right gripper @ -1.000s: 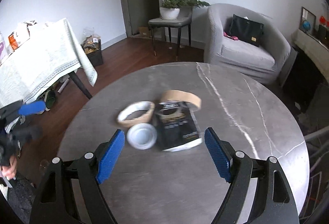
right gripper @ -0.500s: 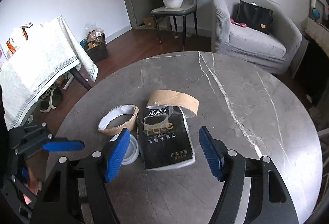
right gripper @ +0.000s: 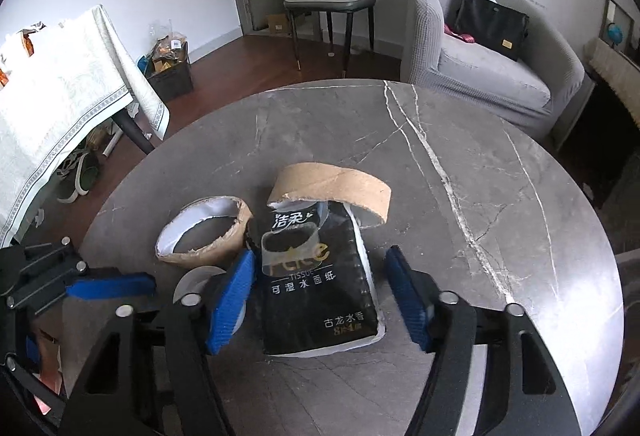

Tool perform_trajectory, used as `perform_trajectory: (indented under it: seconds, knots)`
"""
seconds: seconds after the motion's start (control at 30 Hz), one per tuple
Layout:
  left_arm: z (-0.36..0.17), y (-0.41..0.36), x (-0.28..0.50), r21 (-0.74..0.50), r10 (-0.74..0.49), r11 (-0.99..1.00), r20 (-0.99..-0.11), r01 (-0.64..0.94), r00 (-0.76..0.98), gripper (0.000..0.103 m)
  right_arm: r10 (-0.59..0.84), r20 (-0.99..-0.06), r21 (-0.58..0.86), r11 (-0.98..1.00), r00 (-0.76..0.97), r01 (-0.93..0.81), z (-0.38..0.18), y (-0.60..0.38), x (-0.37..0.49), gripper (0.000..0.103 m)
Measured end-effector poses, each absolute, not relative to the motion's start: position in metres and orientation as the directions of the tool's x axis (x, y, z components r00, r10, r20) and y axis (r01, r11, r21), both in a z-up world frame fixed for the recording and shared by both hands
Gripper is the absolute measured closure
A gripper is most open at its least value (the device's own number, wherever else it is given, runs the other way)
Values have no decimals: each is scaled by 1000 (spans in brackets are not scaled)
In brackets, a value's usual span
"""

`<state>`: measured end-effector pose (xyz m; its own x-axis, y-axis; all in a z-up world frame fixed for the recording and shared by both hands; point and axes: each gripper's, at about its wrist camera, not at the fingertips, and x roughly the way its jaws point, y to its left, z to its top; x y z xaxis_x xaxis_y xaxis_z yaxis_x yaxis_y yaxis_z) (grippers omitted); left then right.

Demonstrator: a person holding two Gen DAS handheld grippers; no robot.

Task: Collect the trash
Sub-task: 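Grasp the black Face tissue package with the right tool while the left tool grasps the white lid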

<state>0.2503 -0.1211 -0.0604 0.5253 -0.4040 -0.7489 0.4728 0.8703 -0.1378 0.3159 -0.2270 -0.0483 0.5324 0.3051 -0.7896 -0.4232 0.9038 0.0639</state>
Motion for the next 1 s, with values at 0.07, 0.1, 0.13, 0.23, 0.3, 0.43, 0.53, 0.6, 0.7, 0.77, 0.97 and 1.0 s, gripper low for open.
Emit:
perform_trajectory:
  seconds: [0.07, 0.1, 0.13, 0.23, 0.3, 0.43, 0.53, 0.6, 0.7, 0.77, 0.97, 1.0]
  knots:
    - [-60, -125, 251, -131, -396, 873, -751, 469, 528, 41, 296, -787, 52, 906, 542, -419, -46, -228, 314, 48]
    - [-60, -127, 251, -125, -392, 874, -754, 470, 528, 41, 292, -787, 47, 907, 544, -418, -45, -229, 314, 49]
    - [-61, -130, 250, -116, -386, 873, -757, 473, 527, 42, 294, -787, 50, 906, 542, -419, -45, -232, 312, 50]
    - [-61, -135, 250, -97, -370, 878, -760, 469, 535, 44, 313, -783, 90, 912, 537, -400, -44, -243, 312, 51]
    - [-59, -136, 252, -109, -374, 881, -756, 461, 537, 44, 353, -775, 151, 909, 524, -388, -41, -253, 310, 51]
    - [-59, -141, 258, -108, -359, 891, -761, 440, 541, 44, 432, -755, 262, 888, 492, -378, -38, -272, 306, 51]
    - [-60, -145, 263, -95, -338, 901, -765, 423, 548, 44, 440, -756, 282, 887, 485, -366, -38, -283, 305, 51]
    - [-58, -147, 264, -91, -332, 905, -763, 416, 555, 44, 453, -756, 306, 883, 472, -356, -40, -291, 306, 51]
    - [-57, -149, 267, -91, -330, 907, -761, 411, 559, 44, 472, -764, 336, 873, 439, -354, -46, -298, 305, 51]
    - [-59, -151, 270, -82, -318, 909, -768, 408, 556, 44, 492, -758, 359, 862, 427, -357, -47, -302, 304, 51]
    - [-61, -153, 273, -93, -311, 920, -766, 382, 563, 49, 490, -777, 343, 857, 396, -385, -45, -309, 294, 51]
    - [-61, -154, 274, -91, -307, 921, -766, 378, 565, 51, 493, -776, 345, 854, 393, -390, -45, -310, 292, 51]
